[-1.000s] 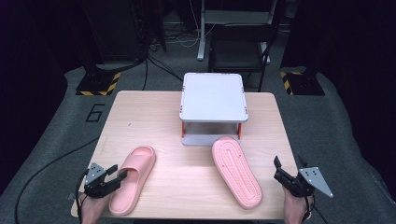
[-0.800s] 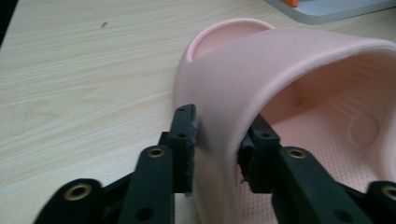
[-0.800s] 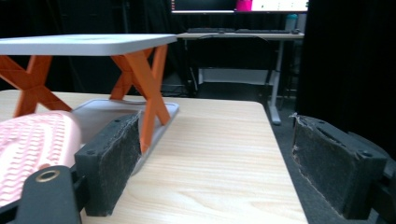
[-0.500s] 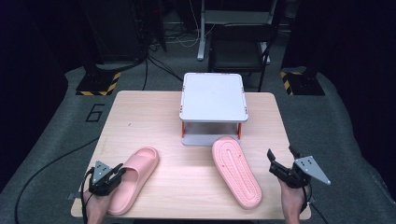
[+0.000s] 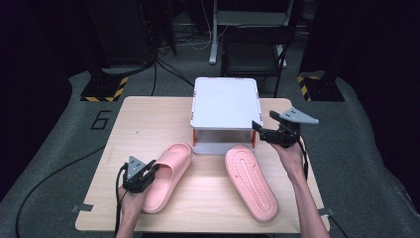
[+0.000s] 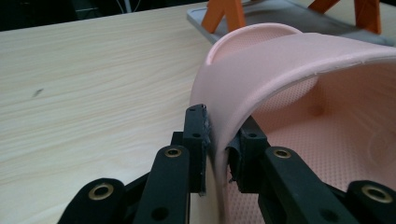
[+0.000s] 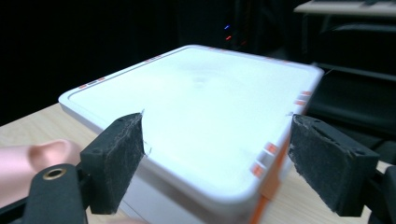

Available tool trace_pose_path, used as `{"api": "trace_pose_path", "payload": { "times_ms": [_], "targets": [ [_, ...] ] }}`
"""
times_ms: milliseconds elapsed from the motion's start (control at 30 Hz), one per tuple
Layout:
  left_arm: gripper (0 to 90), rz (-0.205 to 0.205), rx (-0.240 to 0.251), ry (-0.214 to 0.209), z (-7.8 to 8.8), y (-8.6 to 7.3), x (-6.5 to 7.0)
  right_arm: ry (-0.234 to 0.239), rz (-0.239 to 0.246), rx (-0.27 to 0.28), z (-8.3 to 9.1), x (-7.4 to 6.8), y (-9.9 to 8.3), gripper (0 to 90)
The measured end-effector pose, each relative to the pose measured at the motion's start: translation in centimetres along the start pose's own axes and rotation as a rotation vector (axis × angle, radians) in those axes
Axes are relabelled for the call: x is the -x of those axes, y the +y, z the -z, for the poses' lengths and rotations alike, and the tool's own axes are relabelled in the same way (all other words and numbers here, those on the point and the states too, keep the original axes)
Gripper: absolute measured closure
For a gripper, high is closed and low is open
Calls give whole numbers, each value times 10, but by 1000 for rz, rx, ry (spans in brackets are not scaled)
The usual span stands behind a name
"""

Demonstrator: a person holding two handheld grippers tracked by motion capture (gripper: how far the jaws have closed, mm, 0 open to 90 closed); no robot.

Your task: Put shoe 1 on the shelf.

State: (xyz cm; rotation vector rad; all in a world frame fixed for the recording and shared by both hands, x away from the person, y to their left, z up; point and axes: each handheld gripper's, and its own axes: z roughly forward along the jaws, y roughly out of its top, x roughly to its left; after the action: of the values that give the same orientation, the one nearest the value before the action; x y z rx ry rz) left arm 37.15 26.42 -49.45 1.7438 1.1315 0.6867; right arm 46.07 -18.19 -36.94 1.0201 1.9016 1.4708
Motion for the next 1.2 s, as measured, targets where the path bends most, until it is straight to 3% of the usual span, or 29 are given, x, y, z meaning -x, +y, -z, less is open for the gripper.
{"api": "trace_pose_path", "payload": {
  "times_ms": [233, 433, 533, 600, 900, 1067, 1200],
  "targets": [
    [777, -5, -4, -36, -26, 14, 19, 9, -13, -113, -45, 8, -2, 204],
    [776, -3, -22, -49, -53, 28, 39, 12, 12, -120, -51, 6, -4, 214],
    [776, -16, -27, -32, -73, 36, 48, 5, 28, -126, -52, 3, -5, 194],
    [776, -3, -30, -26, -83, 39, 51, 4, 26, -126, -52, 4, -5, 194],
    [783, 27, -25, 28, -116, 56, 69, 12, 37, -135, -51, 4, -5, 193],
    [778, 104, -42, 98, -137, 62, 77, 6, 31, -129, -51, 4, -5, 194],
    [759, 129, -49, 110, -146, 60, 78, 4, 31, -124, -51, 3, -6, 193]
  ]
}}
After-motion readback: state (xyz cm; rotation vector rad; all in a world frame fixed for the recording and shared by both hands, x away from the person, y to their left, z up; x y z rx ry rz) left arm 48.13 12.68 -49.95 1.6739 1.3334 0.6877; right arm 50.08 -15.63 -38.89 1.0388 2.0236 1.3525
